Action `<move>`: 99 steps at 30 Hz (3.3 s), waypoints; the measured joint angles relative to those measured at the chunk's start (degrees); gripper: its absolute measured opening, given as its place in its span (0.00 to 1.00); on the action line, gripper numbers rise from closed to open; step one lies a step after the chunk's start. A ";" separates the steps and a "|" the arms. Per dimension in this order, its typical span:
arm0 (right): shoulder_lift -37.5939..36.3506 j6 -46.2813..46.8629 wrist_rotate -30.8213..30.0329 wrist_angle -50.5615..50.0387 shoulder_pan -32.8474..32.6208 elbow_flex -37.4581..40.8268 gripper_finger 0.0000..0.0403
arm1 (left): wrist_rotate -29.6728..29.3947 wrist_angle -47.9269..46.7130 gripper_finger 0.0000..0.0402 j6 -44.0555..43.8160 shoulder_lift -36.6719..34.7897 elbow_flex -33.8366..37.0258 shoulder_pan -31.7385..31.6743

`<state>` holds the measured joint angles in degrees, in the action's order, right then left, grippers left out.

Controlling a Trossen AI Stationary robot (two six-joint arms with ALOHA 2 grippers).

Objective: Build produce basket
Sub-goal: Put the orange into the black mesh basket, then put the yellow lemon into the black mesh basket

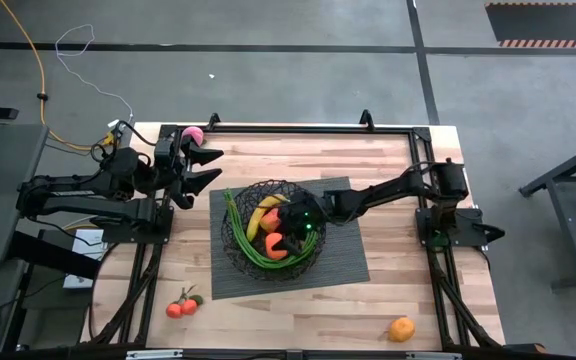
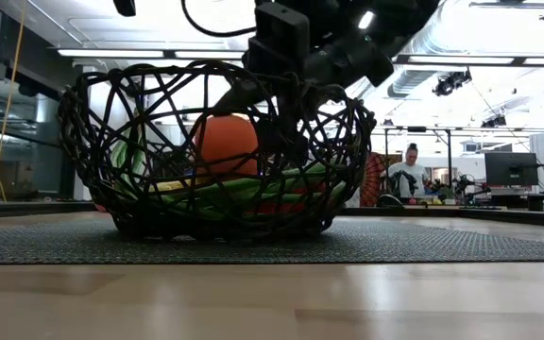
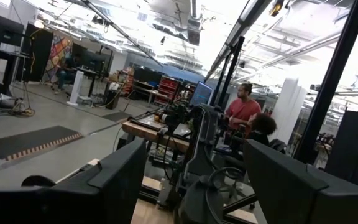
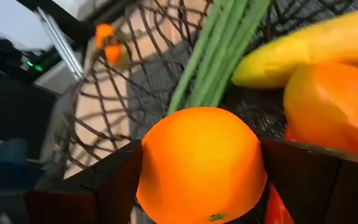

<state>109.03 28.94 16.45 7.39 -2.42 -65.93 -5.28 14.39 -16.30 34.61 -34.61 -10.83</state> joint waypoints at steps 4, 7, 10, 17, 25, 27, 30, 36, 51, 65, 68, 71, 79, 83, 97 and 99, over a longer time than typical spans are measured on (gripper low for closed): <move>0.22 -1.96 0.00 -0.76 -0.54 0.20 0.72 | 0.00 0.00 0.64 0.01 0.00 0.00 0.00; 0.20 0.69 -0.12 -0.90 -0.65 0.20 0.72 | 0.02 0.00 0.64 0.01 0.00 0.00 0.00; 0.20 0.78 -1.35 -1.65 -0.63 0.20 0.72 | 0.02 0.00 0.64 0.01 0.00 0.00 0.00; 0.17 -0.82 -4.00 -1.89 -0.60 0.20 0.72 | 0.02 0.00 0.64 0.01 0.00 0.00 0.00; 0.15 -0.76 -2.93 -2.30 -0.61 -0.10 0.80 | 0.00 0.00 0.64 0.01 0.00 0.00 0.00; 0.15 -1.20 -2.93 -3.04 -0.61 -0.95 0.87 | 0.00 0.00 0.64 0.01 0.00 0.00 0.00; 0.15 -4.88 -2.96 -5.83 -0.33 -3.12 0.96 | -0.02 0.00 0.64 0.03 0.00 0.00 -0.02; 0.04 -11.39 -0.21 -19.50 2.54 -10.61 0.93 | -0.13 0.00 0.64 0.03 0.00 0.00 -0.02; -17.65 -20.41 2.31 -29.20 6.99 -4.18 0.92 | -1.37 -0.04 0.64 0.03 0.00 0.00 -0.02; -45.17 1.22 -12.39 23.00 7.28 29.45 0.92 | -1.86 -0.46 0.64 0.03 0.00 0.00 -0.02; -46.77 0.77 -13.05 27.28 7.28 30.05 0.92 | -1.59 -0.70 0.64 0.02 0.00 0.00 -0.02; -47.20 -0.10 -13.05 28.60 7.28 29.69 0.92 | -1.54 -0.94 0.64 0.02 0.00 0.00 -0.02; -47.21 -1.25 -13.05 28.66 7.28 28.54 0.92 | -1.83 -0.98 0.64 0.56 0.00 0.00 -0.02; -47.19 -0.46 -13.05 28.58 7.26 28.54 0.92 | -1.85 -1.01 0.64 1.50 0.00 0.00 -0.02; -47.17 -0.45 -13.05 28.49 7.26 28.50 0.92 | -1.44 -0.93 0.64 1.52 0.00 0.00 -0.02; -47.17 -0.45 -13.05 28.46 7.26 28.50 0.92 | -1.38 -0.93 0.64 1.50 0.00 0.00 -0.02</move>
<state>61.87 28.49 3.40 35.86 4.84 -37.43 -6.66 13.46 -14.80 34.61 -34.61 -10.85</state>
